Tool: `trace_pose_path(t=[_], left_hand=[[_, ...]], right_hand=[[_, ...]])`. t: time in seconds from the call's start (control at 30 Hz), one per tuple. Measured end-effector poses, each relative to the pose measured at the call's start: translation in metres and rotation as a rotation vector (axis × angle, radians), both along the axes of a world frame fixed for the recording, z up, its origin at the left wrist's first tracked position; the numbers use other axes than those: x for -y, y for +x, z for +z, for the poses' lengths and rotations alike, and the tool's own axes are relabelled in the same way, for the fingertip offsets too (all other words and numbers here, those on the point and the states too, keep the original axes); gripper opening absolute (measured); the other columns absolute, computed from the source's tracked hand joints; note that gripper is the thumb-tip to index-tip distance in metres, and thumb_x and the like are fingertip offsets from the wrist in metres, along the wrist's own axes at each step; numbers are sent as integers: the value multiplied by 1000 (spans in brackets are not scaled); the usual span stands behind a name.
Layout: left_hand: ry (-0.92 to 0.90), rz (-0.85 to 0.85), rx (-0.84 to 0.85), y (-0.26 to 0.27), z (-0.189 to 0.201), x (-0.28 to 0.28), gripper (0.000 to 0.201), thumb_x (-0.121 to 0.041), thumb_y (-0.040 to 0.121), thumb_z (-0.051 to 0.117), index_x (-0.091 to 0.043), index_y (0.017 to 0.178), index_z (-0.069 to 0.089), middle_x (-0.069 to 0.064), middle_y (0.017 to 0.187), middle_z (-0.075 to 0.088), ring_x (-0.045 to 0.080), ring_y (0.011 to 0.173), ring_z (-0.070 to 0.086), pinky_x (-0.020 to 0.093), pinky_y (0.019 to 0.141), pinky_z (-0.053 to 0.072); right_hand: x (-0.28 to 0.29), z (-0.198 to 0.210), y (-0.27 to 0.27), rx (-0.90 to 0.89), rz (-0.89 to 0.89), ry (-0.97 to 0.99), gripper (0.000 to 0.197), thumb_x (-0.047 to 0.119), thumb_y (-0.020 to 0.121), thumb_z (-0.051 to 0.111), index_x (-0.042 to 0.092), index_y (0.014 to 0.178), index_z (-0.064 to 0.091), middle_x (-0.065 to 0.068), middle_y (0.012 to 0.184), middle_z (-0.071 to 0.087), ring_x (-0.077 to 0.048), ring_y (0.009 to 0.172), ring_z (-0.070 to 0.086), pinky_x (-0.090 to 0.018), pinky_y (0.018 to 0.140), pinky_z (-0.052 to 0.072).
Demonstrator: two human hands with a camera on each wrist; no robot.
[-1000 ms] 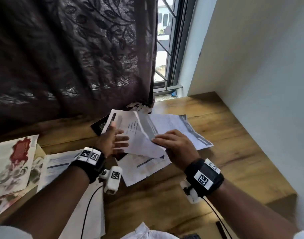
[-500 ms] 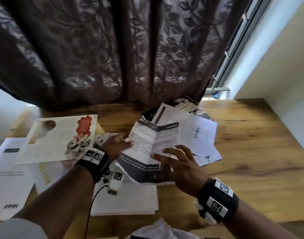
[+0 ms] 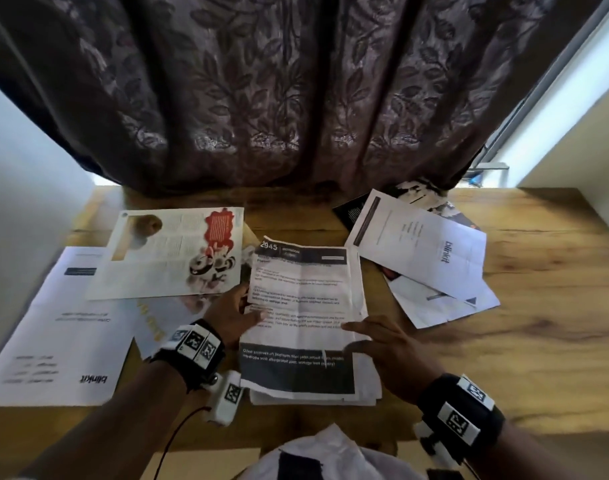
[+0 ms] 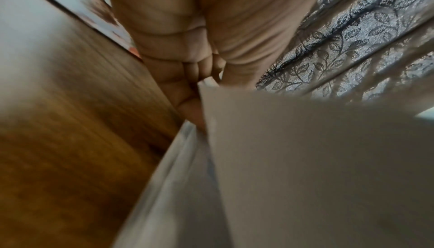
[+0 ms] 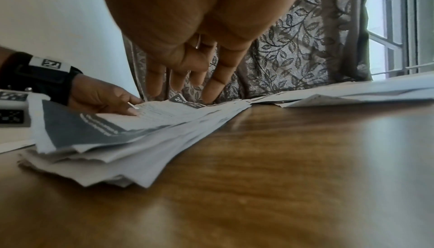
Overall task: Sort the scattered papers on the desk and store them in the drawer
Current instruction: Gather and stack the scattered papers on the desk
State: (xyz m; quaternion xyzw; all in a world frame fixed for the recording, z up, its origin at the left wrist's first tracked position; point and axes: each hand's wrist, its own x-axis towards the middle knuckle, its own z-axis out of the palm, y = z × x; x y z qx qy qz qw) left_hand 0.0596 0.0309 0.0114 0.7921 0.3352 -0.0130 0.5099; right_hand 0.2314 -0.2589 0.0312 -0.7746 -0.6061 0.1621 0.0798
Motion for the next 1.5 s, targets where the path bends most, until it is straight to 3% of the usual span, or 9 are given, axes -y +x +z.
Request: trace_pose_path(t=[0.13,0.33,0.67,0.8,0.87,1.0,1.2,1.33,1.5], left_hand=[[175,-44,-51,-1,-5,-1,49,-27,82,76,-19,125,55,-10,115,64,11,104,62,28,92,49],[401,-66,-216,-1,-14,7,66,-48,88,58,-18,142,37,12,136,48,31,127,46,41,107,41],[251,-112,-149,1,-25,15,56,-47,81,61,-24,129,44,2,123,57,21,112,58,39,91,55],[334,-116,-122,0,-16,22,67,-36,88,66,-19,143,33,7,130,46,19,112,51,27,91,47],[354,-157,-102,-4,-11,25,83,-37,87,68,-21,153,19,10,150,24,26,136,34,32,108,35],[467,-366,-170,-6,-18,22,103,-54,83,66,-31,155,-5,-1,160,-21,24,149,-10,40,120,7],[550,-396,-213,5,-26,22,69,-33,101,45,-20,156,5,-2,161,-9,20,151,1,36,123,3],[635,-498,-369,12,-33,19,88,-49,93,54,-17,156,2,5,158,-24,28,151,-3,39,123,4],[659,-564,-433,13,-28,22,99,-54,89,57,-14,155,-5,10,161,-21,31,150,-10,45,123,9]], right_hand=[[-11,-10,-7,-15,-272,41,45,12,96,49,39,132,56,16,153,38,-12,144,29,-30,113,36],[-18,-26,-4,-210,-732,84,36,22,94,54,34,128,53,5,134,53,-21,123,51,-35,97,49],[-31,-24,-11,-348,-802,80,41,20,96,58,24,137,51,4,133,50,-7,99,52,-6,65,40],[-29,-24,-12,-295,-805,88,47,22,95,58,23,141,47,1,143,46,-17,119,52,-28,93,52],[-30,-24,-14,-161,-750,53,53,26,94,59,26,144,42,1,151,38,-24,137,36,-41,111,41],[-54,-10,-26,-84,-528,51,66,36,96,56,28,154,26,7,162,19,-19,149,14,-41,118,26],[-127,-19,-47,-168,-99,-178,85,57,97,47,19,159,4,0,167,1,-16,153,-1,-36,125,3],[-128,-44,-32,-53,-32,-336,125,96,63,15,19,157,-14,2,163,-22,-17,149,-22,-45,123,-9],[-74,-52,18,-13,-224,-370,136,101,59,40,31,150,-31,8,155,-38,-18,144,-33,-53,120,-13]])
